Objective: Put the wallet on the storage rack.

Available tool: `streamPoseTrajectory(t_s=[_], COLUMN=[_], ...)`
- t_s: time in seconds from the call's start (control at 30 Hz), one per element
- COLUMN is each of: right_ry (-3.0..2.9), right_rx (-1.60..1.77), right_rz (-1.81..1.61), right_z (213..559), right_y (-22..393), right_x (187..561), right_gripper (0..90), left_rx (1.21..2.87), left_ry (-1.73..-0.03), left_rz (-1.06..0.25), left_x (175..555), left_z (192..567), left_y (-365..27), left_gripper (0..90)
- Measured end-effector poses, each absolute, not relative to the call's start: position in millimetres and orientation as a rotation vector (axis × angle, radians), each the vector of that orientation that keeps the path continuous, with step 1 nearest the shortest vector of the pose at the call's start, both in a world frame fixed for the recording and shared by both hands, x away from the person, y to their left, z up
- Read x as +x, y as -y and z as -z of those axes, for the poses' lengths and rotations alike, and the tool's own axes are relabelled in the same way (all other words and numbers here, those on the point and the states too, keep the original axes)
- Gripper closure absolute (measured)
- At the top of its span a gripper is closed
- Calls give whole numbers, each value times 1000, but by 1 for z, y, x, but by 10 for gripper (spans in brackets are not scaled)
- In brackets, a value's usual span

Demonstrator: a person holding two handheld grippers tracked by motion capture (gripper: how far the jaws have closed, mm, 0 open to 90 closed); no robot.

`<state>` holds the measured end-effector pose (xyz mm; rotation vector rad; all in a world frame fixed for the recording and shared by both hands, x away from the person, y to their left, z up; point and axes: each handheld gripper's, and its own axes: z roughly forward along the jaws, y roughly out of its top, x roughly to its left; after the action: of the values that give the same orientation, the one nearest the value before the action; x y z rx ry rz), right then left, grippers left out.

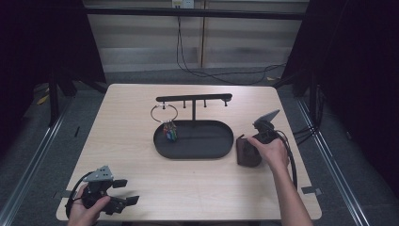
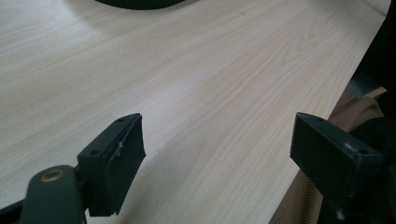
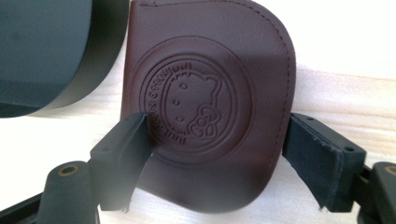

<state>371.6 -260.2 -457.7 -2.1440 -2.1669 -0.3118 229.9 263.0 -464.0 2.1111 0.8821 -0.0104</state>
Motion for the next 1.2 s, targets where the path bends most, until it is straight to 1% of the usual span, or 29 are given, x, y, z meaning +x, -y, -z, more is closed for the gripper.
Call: streamPoseTrajectory(t_s=[0.03, 0.27, 0.33, 0.53, 0.6, 0.7, 0.73, 0.77, 0.9, 0.93, 1.03, 1.17, 1.2], right_ry=[2145, 2135, 2117, 2113, 2072, 2067, 2054, 2054, 2036, 2036, 2021, 2021, 2020], right_rx=[-2146, -2132, -2126, -2121, -2172, -2166, -2182, -2188, -2194, -2195, -2233, -2237, -2239], right_rz=[309, 326, 365, 398, 448, 468, 473, 483, 491, 489, 556, 563, 555], right_z=[459, 463, 464, 464, 462, 463, 462, 461, 461, 461, 455, 455, 453], right_y=[261, 263, 265, 267, 270, 272, 273, 275, 276, 277, 284, 283, 283], right_x=[372, 373, 372, 371, 370, 369, 369, 369, 370, 370, 367, 367, 367], right_gripper=[208, 216, 245, 289, 357, 371, 419, 446, 451, 467, 630, 638, 658], left_rx=[2114, 2119, 2123, 2125, 2121, 2125, 2125, 2127, 2127, 2124, 2124, 2126, 2128], left_ry=[-880, -880, -883, -882, -883, -883, -883, -881, -880, -883, -884, -879, -879], left_rz=[12, 3, 9, 8, 8, 12, 11, 13, 11, 12, 18, 18, 19], left_x=[230, 230, 230, 230, 230, 230, 230, 230, 230, 230, 231, 231, 231], left_z=[464, 464, 465, 465, 465, 465, 465, 465, 465, 465, 466, 465, 466], left_y=[-264, -262, -262, -262, -262, -262, -262, -262, -262, -262, -262, -262, -262], left_gripper=[176, 176, 176, 176, 176, 176, 176, 176, 176, 176, 176, 176, 176])
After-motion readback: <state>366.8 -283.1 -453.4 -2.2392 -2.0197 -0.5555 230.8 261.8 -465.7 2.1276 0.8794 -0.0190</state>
